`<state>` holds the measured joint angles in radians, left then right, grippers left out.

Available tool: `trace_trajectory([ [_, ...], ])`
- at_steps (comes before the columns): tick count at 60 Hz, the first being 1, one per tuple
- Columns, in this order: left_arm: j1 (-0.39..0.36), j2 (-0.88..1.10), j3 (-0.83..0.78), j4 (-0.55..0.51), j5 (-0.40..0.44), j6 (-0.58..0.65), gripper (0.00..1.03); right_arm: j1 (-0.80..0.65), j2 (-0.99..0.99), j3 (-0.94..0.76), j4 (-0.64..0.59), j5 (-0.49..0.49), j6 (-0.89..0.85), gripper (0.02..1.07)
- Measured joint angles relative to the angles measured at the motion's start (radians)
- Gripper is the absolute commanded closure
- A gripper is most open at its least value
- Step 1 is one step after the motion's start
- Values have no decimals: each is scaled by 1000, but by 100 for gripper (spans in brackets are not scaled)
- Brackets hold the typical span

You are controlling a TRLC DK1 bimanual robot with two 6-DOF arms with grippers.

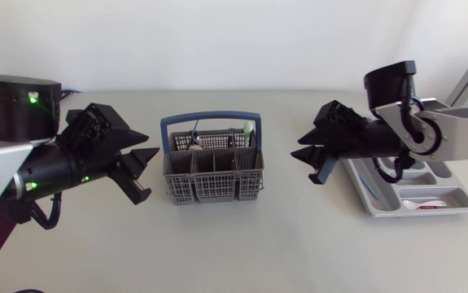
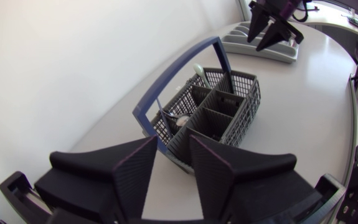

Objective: Sort the cutlery from the basket into the organizer compartments.

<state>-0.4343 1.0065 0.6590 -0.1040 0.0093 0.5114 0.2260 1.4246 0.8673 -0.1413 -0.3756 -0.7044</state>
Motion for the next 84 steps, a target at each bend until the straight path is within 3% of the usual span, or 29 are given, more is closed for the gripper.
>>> trace_trajectory([
  [9, 17, 50, -59, 46, 40, 18, 100, 42, 118, 97, 57, 7, 77, 98],
  [19, 21, 122, -112, 108, 68, 37, 100, 51, 238, 224, 79, -1, 154, 100],
  [29, 42, 187, -126, 166, 97, 43, 100, 43, 333, 358, 68, -87, 240, 100],
  [42, 70, 285, -125, 300, 119, 44, 100, 29, 381, 474, -89, -256, 275, 100],
  [52, 112, 366, -105, 381, 149, 44, 100, 42, 378, 478, -215, -307, 233, 101],
  [67, 191, 435, -78, 431, 187, 50, 100, 116, 271, 366, -257, -309, 180, 101],
  [80, 249, 453, -67, 438, 254, 66, 100, 172, 133, 254, -261, -290, 180, 101],
  [84, 287, 421, -67, 381, 303, 66, 100, 143, 117, 239, -241, -271, 180, 101],
])
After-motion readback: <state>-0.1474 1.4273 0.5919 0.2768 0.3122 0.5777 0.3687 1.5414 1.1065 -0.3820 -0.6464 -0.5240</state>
